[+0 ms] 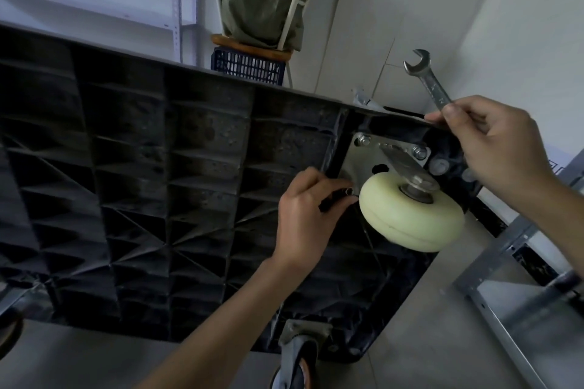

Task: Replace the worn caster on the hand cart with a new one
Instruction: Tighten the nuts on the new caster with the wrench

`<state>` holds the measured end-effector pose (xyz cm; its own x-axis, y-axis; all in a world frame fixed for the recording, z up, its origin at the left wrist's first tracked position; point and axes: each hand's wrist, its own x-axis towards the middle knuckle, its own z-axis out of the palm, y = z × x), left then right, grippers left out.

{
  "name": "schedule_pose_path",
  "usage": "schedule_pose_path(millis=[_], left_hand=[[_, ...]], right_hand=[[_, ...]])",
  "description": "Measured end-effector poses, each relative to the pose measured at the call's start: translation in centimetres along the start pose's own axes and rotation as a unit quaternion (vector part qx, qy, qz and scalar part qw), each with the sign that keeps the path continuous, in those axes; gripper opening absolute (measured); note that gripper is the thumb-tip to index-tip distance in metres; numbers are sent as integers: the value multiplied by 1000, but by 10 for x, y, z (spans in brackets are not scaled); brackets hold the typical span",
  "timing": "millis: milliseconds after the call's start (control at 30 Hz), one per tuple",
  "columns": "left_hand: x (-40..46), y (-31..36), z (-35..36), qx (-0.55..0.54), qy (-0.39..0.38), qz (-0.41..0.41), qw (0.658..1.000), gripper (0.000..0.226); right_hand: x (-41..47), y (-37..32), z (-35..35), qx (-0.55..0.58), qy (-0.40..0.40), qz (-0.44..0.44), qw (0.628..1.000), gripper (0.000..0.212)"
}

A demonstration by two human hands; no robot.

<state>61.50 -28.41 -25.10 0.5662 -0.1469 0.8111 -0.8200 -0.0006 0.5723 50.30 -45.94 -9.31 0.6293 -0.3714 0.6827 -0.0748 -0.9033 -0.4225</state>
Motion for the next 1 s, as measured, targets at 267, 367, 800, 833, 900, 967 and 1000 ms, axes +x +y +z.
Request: schedule_pose_path(millis=[267, 367, 800, 833, 900, 967, 1000], left_hand=[[-2, -1, -1, -12, 17, 6, 1000, 22], [-2, -1, -2, -16, 21, 5, 1000, 21], [-2, -3, -2, -13, 14, 12, 1000, 21], [-3, -4, -2, -13, 13, 14, 1000, 22], [-4, -4, -2, -9, 15, 16, 1000, 25], [-4, -4, -1, -6, 18, 16, 1000, 27], [-4, -4, -1, -7, 18, 15, 1000, 27]], right_hand=[[0, 3, 0, 5, -4, 2, 1000, 29], [1, 4, 1, 9, -4, 0, 1000, 34], [2, 9, 1, 8, -9, -13, 1000, 33], [2, 8, 1, 6, -9, -12, 1000, 34], [1, 7, 1, 4, -8, -9, 1000, 38], [1, 6, 1, 3, -8, -8, 1000, 39], [1, 6, 2, 2, -7, -9, 1000, 40]])
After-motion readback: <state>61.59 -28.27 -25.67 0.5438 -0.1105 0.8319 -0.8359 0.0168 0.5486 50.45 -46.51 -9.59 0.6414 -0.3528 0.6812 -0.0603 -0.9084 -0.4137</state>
